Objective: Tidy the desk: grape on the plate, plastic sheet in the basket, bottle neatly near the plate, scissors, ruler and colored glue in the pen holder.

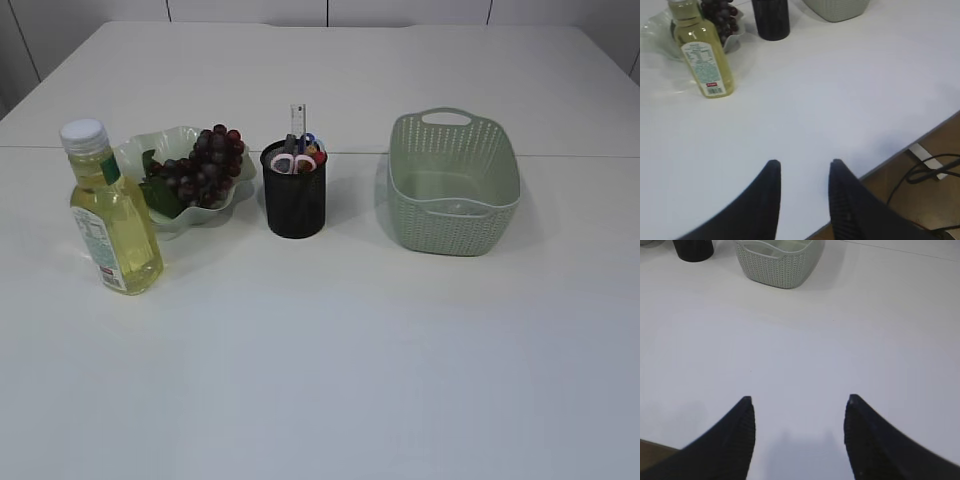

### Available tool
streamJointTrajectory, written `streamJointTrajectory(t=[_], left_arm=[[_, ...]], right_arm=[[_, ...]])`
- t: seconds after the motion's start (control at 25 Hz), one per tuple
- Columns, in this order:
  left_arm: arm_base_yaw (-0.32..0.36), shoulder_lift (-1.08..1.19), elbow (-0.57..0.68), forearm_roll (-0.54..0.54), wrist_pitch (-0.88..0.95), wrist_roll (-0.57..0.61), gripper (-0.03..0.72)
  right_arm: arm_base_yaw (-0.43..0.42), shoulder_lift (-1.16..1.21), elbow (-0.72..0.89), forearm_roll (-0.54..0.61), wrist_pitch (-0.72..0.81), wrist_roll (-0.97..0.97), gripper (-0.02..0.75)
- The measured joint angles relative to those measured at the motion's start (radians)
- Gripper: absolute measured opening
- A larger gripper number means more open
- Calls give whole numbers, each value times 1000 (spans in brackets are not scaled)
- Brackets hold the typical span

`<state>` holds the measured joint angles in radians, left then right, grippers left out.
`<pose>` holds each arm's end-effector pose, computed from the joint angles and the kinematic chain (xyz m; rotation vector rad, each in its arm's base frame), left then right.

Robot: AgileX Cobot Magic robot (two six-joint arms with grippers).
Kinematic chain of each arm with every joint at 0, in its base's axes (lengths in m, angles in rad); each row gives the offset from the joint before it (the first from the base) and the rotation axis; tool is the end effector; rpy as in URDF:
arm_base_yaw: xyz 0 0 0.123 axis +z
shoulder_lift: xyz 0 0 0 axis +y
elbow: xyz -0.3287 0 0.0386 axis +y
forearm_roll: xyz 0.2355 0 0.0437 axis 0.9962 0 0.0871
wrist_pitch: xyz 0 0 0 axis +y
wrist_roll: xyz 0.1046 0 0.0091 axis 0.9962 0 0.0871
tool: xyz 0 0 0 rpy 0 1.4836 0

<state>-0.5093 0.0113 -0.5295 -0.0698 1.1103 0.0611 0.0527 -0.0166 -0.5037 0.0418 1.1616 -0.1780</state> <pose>-0.0500 0.0204 0.2693 0.5948 2.0070 -0.3569 -0.0576 0.0010 0.2559 -0.2495 2.1095 -0.0236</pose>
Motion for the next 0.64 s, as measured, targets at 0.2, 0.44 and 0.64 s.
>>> streamJointTrajectory(t=[0.2,0.44,0.64], left_arm=[[184,0,0,0,0,0,239],[325,0,0,0,0,0,239],[381,0,0,0,0,0,239]], right_arm=[[0,0,0,0,0,2,447],[0,0,0,-1,0,2,447],[0,0,0,-1,0,2,447]])
